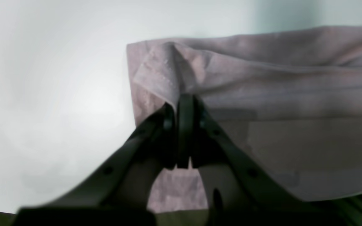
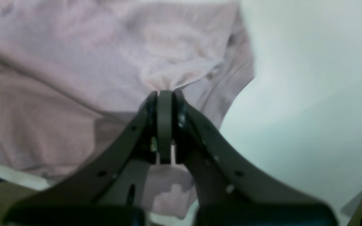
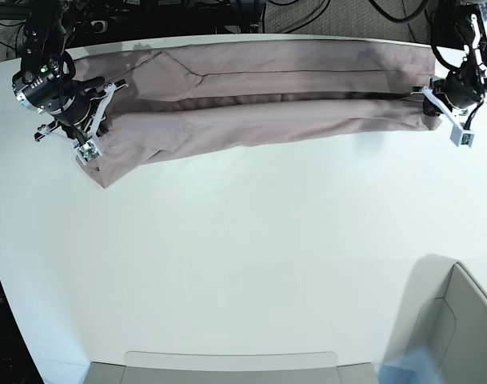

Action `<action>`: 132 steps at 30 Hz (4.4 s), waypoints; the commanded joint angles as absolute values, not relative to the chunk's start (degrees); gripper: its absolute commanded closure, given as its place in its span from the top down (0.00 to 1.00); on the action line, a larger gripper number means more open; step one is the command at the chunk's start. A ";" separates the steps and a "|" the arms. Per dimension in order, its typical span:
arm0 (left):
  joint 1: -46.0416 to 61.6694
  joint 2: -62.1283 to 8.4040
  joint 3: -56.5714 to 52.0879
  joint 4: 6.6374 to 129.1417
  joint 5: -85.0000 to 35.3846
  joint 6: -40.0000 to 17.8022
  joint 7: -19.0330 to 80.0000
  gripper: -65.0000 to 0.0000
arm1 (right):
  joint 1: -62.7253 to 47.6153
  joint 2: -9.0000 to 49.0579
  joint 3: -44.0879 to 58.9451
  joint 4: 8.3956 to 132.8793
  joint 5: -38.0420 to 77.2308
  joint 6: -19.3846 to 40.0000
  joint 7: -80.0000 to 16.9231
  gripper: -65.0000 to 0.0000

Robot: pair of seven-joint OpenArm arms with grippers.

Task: Fold the T-shirt properly
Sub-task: 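Lay the folded strip down and release with both grippers, then grasp the strip end near the left gripper and fold it inward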

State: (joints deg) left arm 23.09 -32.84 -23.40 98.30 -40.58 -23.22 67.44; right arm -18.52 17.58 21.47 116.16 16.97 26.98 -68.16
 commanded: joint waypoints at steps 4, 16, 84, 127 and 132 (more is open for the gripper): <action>24.04 -33.98 -24.22 99.12 -40.22 -22.99 66.77 0.00 | -20.09 18.33 21.85 117.14 16.84 27.21 -67.65 0.00; 28.35 -33.98 -24.31 101.58 -40.22 -22.99 66.24 0.22 | -21.76 18.51 21.85 117.05 16.66 27.21 -67.65 0.00; 18.42 -35.82 -35.91 77.93 -46.64 -31.69 65.98 0.00 | -18.24 16.48 21.85 116.79 16.84 27.30 -67.47 0.32; 16.22 -2.24 -15.96 110.99 -46.29 -31.25 77.58 0.00 | -18.77 15.60 21.76 116.88 16.84 27.30 -67.56 0.32; 15.08 -2.59 -15.87 109.41 -46.46 -31.25 77.58 0.17 | -18.77 15.60 21.76 116.88 16.84 27.30 -67.56 0.32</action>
